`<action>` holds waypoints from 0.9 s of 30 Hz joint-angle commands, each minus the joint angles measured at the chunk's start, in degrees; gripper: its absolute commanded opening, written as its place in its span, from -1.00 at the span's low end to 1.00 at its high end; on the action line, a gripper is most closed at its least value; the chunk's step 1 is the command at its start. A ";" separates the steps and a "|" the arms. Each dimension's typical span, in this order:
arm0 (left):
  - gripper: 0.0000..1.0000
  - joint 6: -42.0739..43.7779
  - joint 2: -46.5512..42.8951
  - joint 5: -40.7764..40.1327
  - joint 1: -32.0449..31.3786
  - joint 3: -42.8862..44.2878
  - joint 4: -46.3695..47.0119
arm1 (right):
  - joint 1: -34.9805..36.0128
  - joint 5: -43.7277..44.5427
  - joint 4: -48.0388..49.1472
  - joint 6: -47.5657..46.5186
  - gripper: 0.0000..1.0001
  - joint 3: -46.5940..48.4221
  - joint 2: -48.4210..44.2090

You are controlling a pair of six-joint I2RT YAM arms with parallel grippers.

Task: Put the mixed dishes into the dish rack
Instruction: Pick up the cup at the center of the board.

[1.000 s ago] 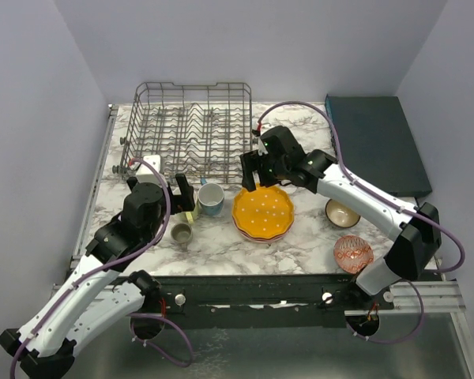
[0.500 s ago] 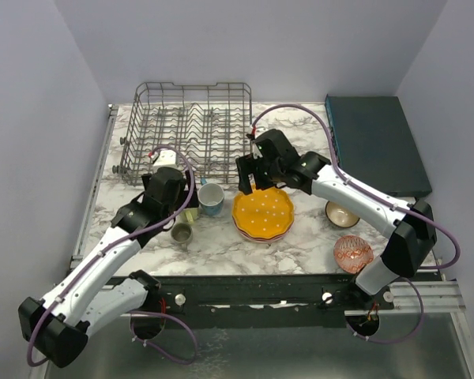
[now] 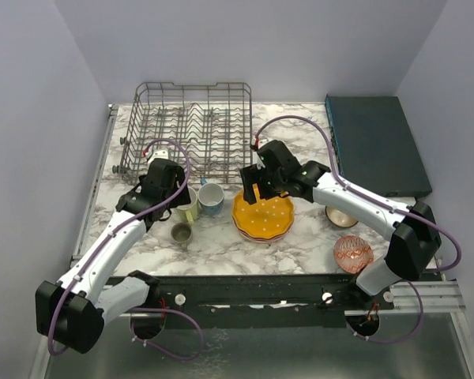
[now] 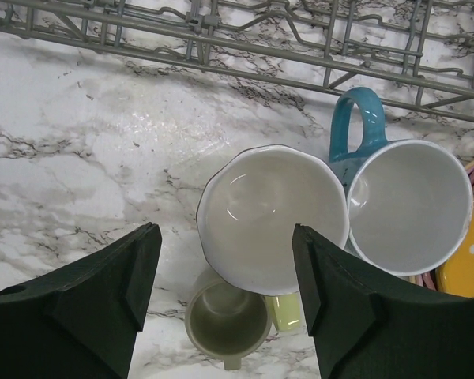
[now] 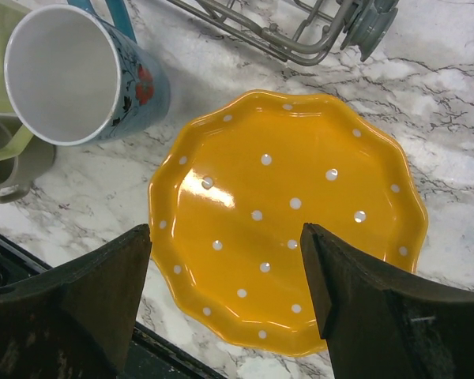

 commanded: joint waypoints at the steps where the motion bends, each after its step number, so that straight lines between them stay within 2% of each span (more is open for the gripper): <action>1: 0.45 -0.43 2.65 2.37 1.01 1.97 -1.28 | 0.52 0.46 2.22 0.38 0.65 -1.58 -2.91; 9: 0.23 -0.37 5.81 3.48 1.82 2.16 -1.88 | 0.52 0.36 3.66 1.06 0.65 -4.28 -4.32; 18: -0.23 -0.09 7.90 4.82 2.44 2.33 -2.15 | 0.52 -0.01 3.87 1.56 0.64 -5.57 -5.34; 27: -0.77 0.09 8.05 4.39 2.62 2.50 -2.35 | 0.56 -0.63 3.86 1.95 0.63 -6.03 -5.66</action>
